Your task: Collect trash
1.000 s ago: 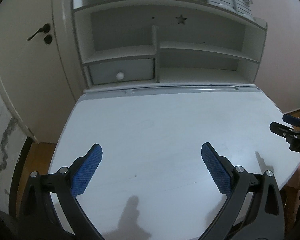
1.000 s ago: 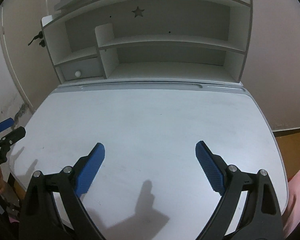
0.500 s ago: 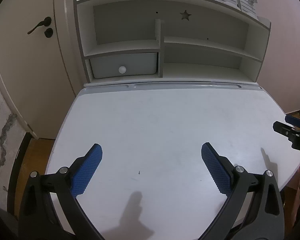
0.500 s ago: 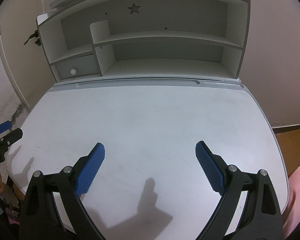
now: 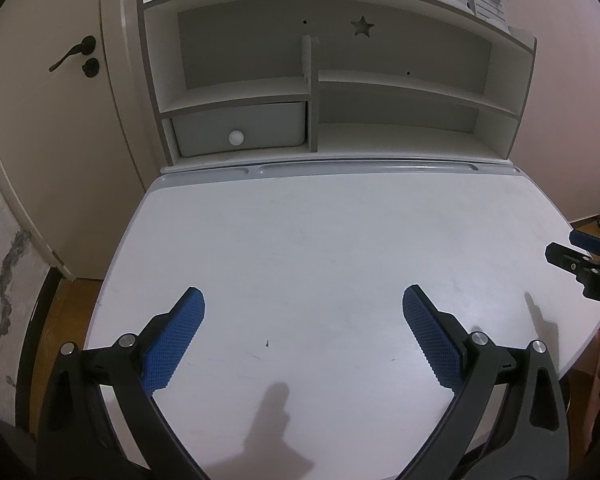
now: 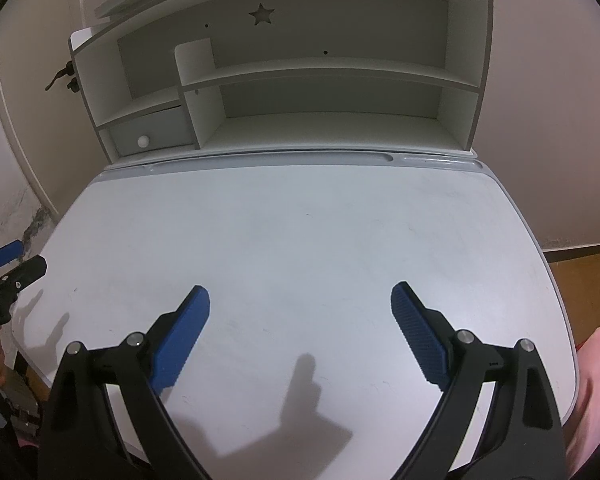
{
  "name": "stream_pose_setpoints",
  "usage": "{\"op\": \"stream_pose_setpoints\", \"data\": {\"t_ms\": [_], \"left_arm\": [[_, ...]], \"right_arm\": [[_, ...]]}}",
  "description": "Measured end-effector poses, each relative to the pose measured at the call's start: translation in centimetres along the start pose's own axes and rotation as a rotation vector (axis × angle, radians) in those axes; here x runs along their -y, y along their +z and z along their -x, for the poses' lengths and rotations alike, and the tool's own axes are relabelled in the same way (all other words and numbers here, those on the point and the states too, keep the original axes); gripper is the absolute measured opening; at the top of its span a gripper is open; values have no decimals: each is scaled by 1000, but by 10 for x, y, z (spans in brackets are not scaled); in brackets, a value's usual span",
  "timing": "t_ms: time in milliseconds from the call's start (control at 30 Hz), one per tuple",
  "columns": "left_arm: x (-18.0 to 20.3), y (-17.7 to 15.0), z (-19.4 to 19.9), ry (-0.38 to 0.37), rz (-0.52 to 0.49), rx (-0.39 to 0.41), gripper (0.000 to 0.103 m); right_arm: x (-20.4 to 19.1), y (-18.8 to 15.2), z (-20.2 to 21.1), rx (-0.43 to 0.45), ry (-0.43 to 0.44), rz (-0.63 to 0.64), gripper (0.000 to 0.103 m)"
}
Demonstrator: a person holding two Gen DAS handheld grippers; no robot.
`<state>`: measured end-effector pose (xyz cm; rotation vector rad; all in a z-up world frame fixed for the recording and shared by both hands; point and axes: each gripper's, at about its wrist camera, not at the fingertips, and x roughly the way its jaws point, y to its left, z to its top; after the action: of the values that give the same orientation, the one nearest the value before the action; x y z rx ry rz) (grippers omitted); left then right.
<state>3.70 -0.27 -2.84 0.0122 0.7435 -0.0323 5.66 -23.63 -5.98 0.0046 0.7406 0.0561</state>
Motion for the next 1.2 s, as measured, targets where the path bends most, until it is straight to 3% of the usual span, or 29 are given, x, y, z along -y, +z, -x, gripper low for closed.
{"op": "stream_pose_setpoints", "data": {"t_ms": [1200], "left_arm": [[-1,-3,-4,-1,15,-27,96]], "right_arm": [[9,-4,-2,-12,0,4,89]]}}
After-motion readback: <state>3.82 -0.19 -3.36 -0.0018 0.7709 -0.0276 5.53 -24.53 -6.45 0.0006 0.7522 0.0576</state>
